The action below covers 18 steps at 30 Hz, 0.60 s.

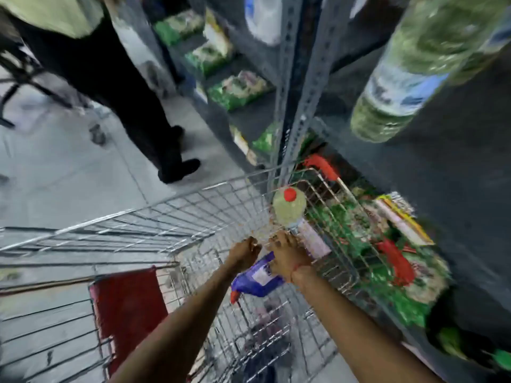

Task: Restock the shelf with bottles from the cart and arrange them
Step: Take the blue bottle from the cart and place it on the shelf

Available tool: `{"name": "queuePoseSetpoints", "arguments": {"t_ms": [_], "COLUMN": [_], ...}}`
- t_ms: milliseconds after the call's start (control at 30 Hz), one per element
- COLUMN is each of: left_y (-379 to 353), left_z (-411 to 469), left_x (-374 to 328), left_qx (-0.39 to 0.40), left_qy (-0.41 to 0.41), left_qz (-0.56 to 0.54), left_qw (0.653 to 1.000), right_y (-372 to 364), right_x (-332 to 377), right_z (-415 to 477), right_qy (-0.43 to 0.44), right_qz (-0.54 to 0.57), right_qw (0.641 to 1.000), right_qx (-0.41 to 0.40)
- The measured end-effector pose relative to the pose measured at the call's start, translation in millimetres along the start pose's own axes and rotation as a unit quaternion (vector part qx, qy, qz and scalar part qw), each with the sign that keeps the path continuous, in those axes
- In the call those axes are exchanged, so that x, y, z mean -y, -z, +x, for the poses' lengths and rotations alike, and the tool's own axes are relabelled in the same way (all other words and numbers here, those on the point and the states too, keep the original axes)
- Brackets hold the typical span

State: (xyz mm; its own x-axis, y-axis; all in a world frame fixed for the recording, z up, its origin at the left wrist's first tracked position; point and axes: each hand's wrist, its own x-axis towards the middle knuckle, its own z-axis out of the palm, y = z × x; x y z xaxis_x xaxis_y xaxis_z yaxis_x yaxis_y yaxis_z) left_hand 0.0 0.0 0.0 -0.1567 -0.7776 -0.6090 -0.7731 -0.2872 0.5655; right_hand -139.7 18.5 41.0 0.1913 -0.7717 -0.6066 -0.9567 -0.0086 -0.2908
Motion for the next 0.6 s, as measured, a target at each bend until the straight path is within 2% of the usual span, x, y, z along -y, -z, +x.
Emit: {"name": "queuePoseSetpoints", "arguments": {"t_ms": [33,100,200,267,333,400,467,600], "left_y": [-7,-19,-33,-39,-41,-40,-38,-32], "left_z": [9,19,26,30,34,36,37,32], "left_x": [9,23,38,43,44,42,42,38], "left_qx": [0.051,0.114,0.161,0.164,0.167,0.183,0.208,0.236], "left_qy": [0.027,0.066,0.086,0.087,0.103,0.118,0.121,0.131], "left_qz": [0.017,0.008,0.011,0.022,0.02,0.004,-0.014,-0.039], "left_qw": [0.998,0.991,0.983,0.982,0.98,0.976,0.97,0.962], "right_y": [-9,-28,-52,-65,-75,-80,-84,-84], "right_x": [-2,-9,-15,-17,-17,-14,-13,-20], "right_z": [10,21,26,33,38,38,36,29], "right_qy": [-0.045,-0.153,-0.277,-0.344,-0.4,-0.415,-0.418,-0.4], "right_qz": [0.008,0.088,0.241,0.354,0.488,0.587,0.632,0.665], "right_qw": [0.998,0.981,0.928,0.868,0.773,0.693,0.651,0.626], "right_qx": [0.048,0.077,0.07,0.055,0.063,0.056,0.044,0.073]}}
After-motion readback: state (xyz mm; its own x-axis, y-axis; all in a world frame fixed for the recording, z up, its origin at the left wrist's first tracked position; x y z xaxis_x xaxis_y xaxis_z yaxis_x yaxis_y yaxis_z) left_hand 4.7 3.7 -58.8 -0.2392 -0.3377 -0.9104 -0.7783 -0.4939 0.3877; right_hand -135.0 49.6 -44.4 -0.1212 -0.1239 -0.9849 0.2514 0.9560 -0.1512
